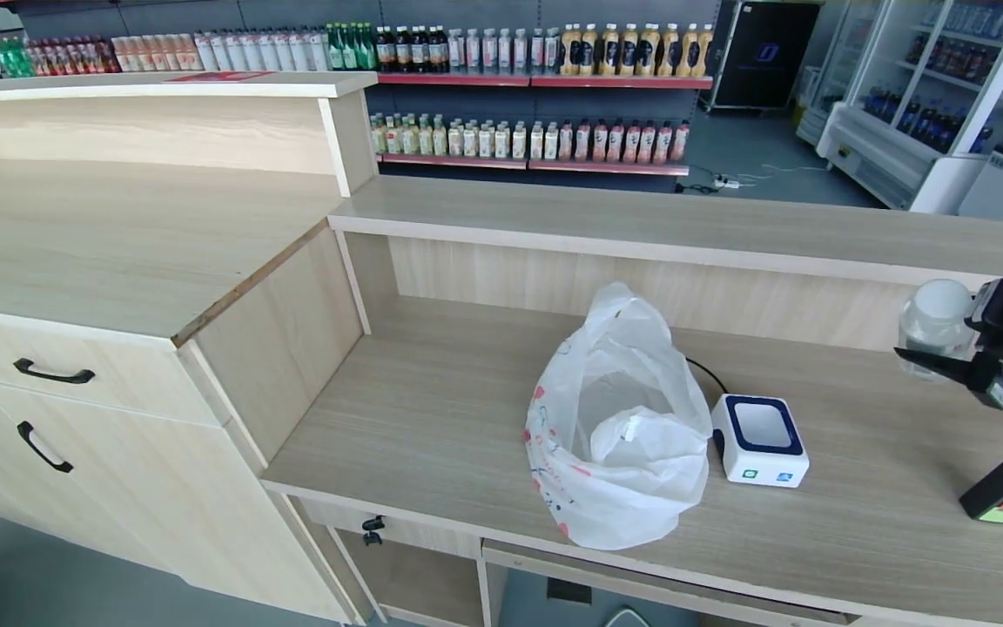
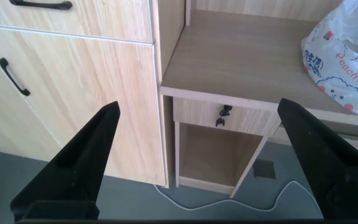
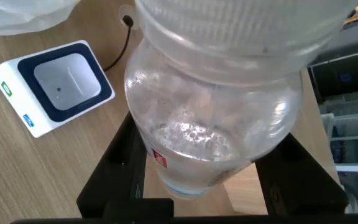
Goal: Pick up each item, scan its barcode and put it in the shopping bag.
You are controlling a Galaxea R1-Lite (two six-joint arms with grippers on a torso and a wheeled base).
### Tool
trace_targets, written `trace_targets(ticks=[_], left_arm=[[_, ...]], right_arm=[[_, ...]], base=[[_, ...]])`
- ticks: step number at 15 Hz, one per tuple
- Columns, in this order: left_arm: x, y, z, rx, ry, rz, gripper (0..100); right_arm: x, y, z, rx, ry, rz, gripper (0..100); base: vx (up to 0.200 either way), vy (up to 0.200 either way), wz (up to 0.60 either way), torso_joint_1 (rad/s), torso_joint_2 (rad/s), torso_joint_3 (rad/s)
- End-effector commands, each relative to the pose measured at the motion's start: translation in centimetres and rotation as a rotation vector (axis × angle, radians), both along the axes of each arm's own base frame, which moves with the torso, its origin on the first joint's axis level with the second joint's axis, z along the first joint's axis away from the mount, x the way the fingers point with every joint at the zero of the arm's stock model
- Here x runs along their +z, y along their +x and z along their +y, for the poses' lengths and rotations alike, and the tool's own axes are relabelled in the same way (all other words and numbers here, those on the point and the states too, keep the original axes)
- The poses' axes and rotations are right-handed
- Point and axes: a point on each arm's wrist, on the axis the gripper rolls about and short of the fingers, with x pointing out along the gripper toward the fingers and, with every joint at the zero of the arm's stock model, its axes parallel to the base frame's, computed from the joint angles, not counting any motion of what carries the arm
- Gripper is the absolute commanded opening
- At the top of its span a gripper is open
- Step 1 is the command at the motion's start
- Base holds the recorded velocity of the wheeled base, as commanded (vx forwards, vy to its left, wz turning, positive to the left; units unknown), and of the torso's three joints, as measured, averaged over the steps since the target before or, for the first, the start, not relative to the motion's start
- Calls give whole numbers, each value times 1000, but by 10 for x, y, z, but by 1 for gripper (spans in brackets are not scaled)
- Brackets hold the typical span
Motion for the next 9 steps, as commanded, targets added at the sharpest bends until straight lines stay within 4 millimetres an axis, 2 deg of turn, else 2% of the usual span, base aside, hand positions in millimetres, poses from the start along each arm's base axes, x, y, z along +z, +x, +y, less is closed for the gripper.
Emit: trace_targets(ticks=[1, 3, 5, 9], left_arm=[[0, 0, 0, 0, 0, 1, 100], [0, 0, 0, 0, 0, 1, 100], [0, 0, 0, 0, 0, 1, 100], [0, 0, 0, 0, 0, 1, 100]], right_arm=[[-27, 14, -5, 21, 19, 69, 0], [-33, 20, -8, 27, -4, 49, 0], [-35, 30, 0, 78, -10, 23, 0], [-37, 35, 17, 154, -21, 12, 0]], base=[[0, 0, 0, 0, 0, 0], [0, 0, 0, 0, 0, 0], [0, 0, 0, 0, 0, 0], [0, 0, 0, 0, 0, 0]])
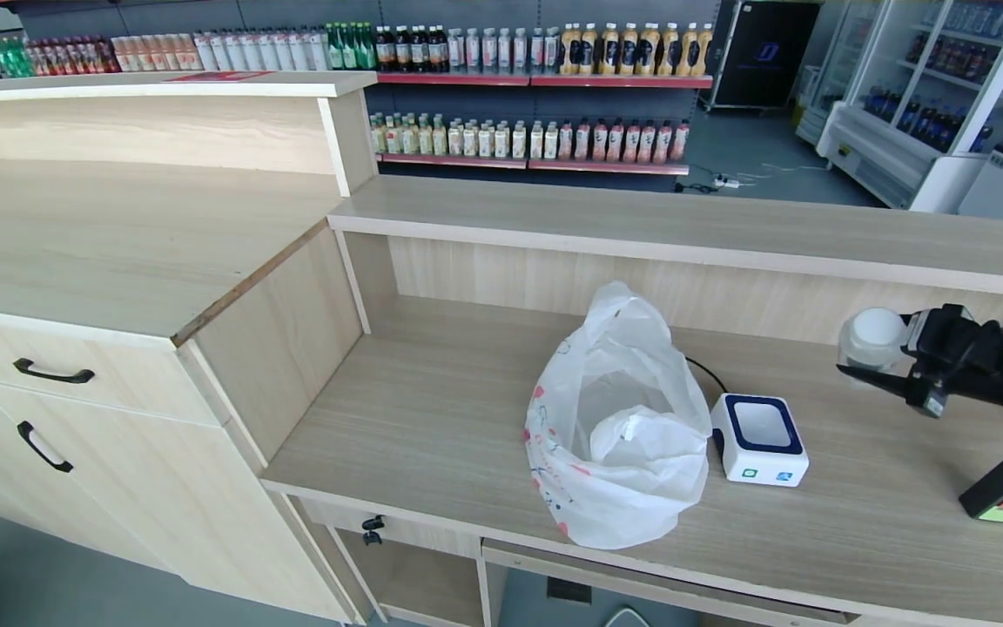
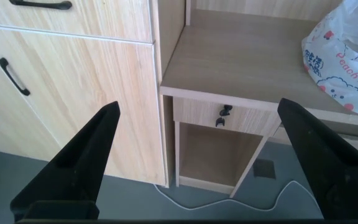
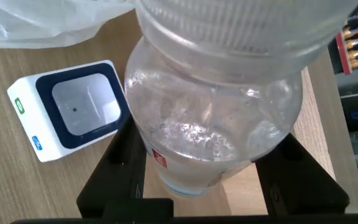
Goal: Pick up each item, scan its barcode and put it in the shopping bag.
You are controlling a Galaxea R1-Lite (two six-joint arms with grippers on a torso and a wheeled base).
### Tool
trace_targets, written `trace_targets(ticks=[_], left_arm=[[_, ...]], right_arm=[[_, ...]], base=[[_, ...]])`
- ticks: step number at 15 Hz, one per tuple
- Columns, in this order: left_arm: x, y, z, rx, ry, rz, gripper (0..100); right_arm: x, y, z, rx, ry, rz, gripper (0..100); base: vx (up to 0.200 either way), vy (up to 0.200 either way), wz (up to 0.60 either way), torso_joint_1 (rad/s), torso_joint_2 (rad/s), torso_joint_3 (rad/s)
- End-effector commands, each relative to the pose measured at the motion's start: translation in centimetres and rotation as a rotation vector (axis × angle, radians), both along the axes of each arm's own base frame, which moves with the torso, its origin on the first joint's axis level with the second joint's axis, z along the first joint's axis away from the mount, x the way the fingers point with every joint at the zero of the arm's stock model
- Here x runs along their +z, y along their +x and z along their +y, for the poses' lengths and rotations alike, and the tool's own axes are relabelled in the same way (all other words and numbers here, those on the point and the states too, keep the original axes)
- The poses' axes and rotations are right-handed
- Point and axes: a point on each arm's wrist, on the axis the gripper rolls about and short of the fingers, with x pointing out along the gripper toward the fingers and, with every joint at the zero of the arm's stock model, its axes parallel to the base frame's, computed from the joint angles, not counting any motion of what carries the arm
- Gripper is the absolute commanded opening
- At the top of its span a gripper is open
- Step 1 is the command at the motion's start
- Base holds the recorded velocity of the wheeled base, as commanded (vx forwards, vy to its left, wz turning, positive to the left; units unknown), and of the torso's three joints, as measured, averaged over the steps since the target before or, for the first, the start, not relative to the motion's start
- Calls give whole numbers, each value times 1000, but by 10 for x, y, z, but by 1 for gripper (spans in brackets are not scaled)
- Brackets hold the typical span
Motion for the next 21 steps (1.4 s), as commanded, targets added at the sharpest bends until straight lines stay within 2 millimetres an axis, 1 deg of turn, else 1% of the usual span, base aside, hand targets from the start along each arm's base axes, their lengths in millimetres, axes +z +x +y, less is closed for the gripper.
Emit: trace_targets(ticks=[1, 4, 6, 8, 11, 18, 21], left_arm=[[0, 0, 0, 0, -1, 1, 100], [0, 0, 0, 0, -1, 1, 100], [0, 0, 0, 0, -1, 1, 100], [0, 0, 0, 0, -1, 1, 100], [0, 0, 0, 0, -1, 1, 100], [0, 0, 0, 0, -1, 1, 100], [0, 0, 0, 0, -1, 1, 100]], right_arm=[[-4, 2, 6, 26, -7, 7, 0], [-5, 6, 15, 67, -44, -11, 0], [-4, 13, 21, 96, -58, -52, 0], [-9, 16, 24, 115, -62, -74, 0], [-16, 19, 28, 142, -51, -57, 0], [-32, 27, 28, 166, -69, -65, 0], [-36, 27, 28, 183, -72, -60, 0]], base=[[0, 0, 0, 0, 0, 0], [0, 0, 0, 0, 0, 0], [0, 0, 0, 0, 0, 0], [0, 0, 0, 0, 0, 0], [0, 0, 0, 0, 0, 0], [0, 0, 0, 0, 0, 0], [0, 0, 0, 0, 0, 0]])
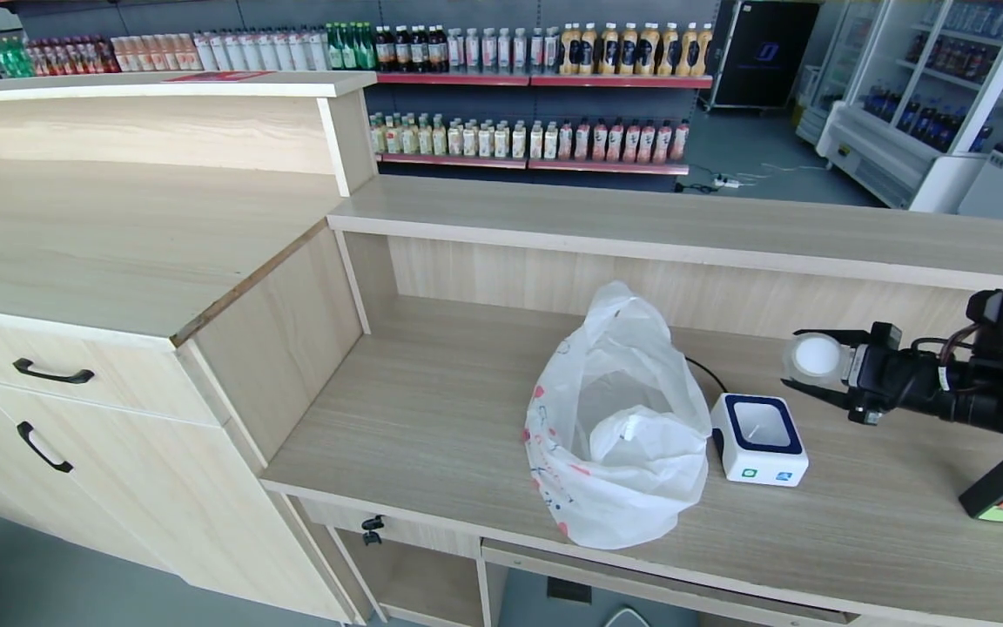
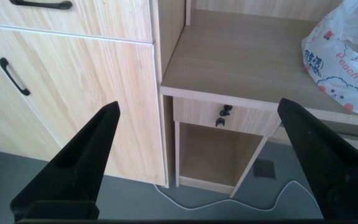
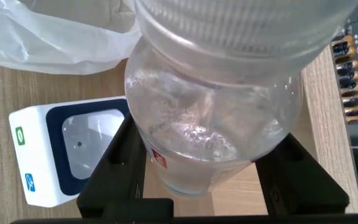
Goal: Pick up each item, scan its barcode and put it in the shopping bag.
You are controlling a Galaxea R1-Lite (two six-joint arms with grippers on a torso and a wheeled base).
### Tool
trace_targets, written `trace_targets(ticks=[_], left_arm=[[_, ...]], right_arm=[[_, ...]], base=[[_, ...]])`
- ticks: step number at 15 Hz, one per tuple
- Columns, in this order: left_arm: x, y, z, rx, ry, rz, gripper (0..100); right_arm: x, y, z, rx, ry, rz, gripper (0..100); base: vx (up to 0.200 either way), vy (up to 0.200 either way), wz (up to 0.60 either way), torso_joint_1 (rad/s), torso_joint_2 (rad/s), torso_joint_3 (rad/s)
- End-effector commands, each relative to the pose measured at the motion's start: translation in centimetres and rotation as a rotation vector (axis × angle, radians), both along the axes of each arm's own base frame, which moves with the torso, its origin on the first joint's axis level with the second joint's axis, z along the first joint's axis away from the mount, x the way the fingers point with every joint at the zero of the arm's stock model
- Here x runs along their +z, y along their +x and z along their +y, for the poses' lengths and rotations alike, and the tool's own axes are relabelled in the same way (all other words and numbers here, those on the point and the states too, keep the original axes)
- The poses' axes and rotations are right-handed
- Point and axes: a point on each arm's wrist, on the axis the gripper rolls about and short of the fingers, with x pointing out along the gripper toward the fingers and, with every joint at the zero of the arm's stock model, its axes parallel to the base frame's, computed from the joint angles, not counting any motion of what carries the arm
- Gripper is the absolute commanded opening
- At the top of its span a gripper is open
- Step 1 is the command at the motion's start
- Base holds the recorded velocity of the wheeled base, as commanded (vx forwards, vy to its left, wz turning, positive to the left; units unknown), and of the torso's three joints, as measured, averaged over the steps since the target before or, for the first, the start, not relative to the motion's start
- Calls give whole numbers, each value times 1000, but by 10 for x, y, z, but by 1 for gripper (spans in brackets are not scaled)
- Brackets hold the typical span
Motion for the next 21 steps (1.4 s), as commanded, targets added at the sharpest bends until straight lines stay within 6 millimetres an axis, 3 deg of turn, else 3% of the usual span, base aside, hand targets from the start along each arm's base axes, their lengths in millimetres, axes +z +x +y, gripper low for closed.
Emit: trace_targets(ticks=[1, 21], left_arm=[[0, 0, 0, 0, 0, 1, 100], [0, 0, 0, 0, 0, 1, 100]], right_arm=[[-5, 1, 0, 4, 0, 11, 0], [-20, 7, 8, 78, 10, 24, 0]], base=[[0, 0, 0, 0, 0, 0], [0, 0, 0, 0, 0, 0]])
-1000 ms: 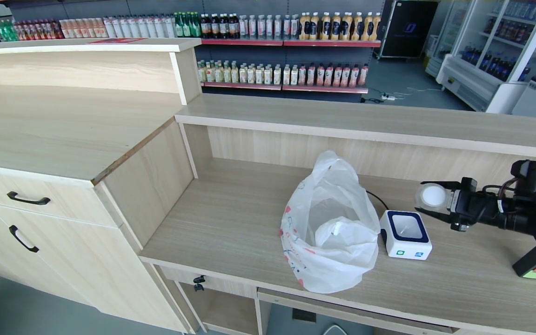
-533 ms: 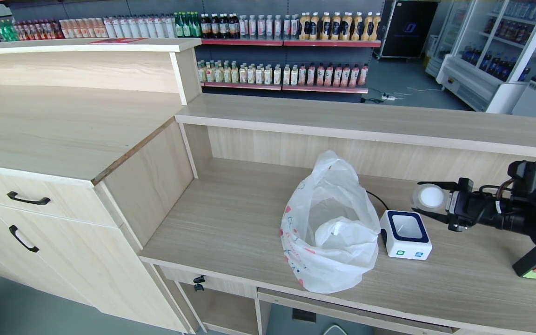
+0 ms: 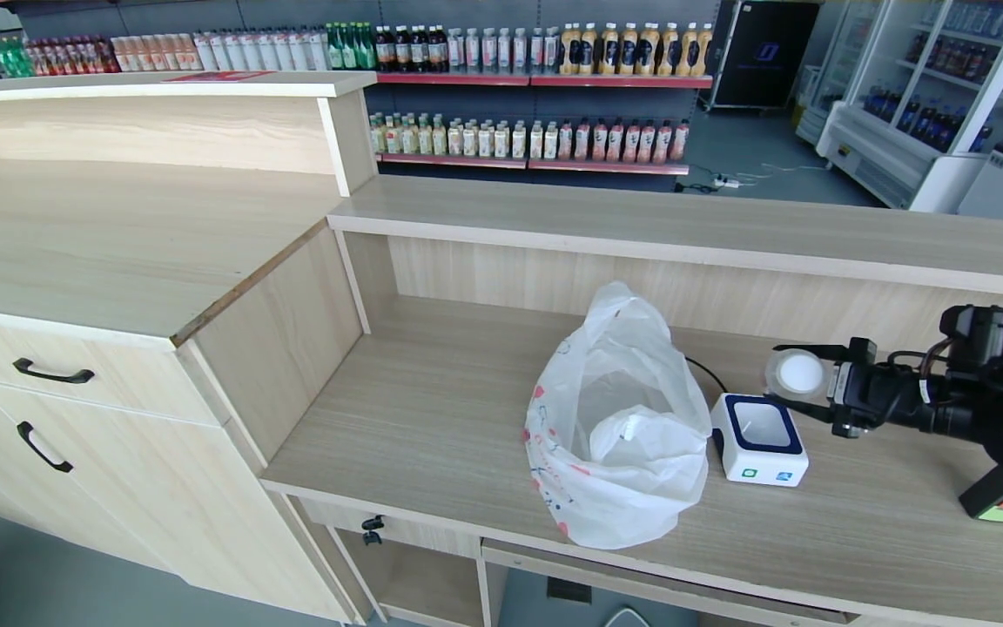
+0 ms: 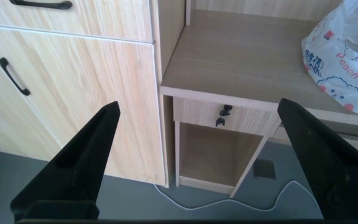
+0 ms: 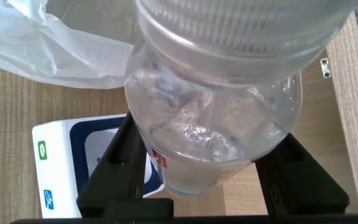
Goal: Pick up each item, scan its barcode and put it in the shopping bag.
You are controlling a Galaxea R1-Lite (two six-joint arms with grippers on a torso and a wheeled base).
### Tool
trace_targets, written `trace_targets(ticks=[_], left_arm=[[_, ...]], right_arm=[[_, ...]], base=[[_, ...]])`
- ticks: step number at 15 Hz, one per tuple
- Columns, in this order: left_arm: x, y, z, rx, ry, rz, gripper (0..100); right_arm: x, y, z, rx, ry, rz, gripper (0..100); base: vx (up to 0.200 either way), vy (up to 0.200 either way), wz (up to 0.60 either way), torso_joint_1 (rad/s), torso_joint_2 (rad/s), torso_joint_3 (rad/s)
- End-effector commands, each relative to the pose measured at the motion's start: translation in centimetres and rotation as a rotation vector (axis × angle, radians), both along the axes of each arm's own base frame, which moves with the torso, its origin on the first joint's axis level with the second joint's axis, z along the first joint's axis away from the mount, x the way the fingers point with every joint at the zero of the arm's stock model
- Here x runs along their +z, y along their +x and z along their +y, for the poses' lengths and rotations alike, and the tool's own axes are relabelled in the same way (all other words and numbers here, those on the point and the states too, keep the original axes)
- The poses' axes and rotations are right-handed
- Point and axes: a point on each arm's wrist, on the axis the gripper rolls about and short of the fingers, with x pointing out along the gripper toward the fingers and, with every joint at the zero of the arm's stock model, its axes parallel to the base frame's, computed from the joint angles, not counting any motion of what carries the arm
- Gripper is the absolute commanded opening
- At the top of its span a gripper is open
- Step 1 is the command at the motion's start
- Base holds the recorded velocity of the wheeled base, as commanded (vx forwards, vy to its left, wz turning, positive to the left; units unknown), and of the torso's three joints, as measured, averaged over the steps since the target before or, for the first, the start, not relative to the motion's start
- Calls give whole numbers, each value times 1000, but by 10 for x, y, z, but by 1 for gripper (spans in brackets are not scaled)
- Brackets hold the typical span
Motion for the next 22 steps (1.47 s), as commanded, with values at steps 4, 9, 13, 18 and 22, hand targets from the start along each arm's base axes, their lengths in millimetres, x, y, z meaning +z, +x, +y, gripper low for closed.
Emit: trace_targets(ticks=[4, 9, 13, 18, 22], left_arm=[[0, 0, 0, 0, -1, 1, 100], [0, 0, 0, 0, -1, 1, 100], [0, 0, 0, 0, -1, 1, 100], [0, 0, 0, 0, -1, 1, 100], [0, 0, 0, 0, -1, 1, 100]], right_arm=[[-6, 3, 0, 21, 12, 15, 0], [-10, 5, 0, 21, 13, 21, 0], [-11, 13, 2, 38, 21, 17, 0], [-14, 20, 10, 73, 34, 22, 0], [-13, 24, 9, 74, 35, 16, 0]], base=[[0, 0, 0, 0, 0, 0], [0, 0, 0, 0, 0, 0], [0, 0, 0, 0, 0, 0], [0, 0, 0, 0, 0, 0], [0, 0, 0, 0, 0, 0]])
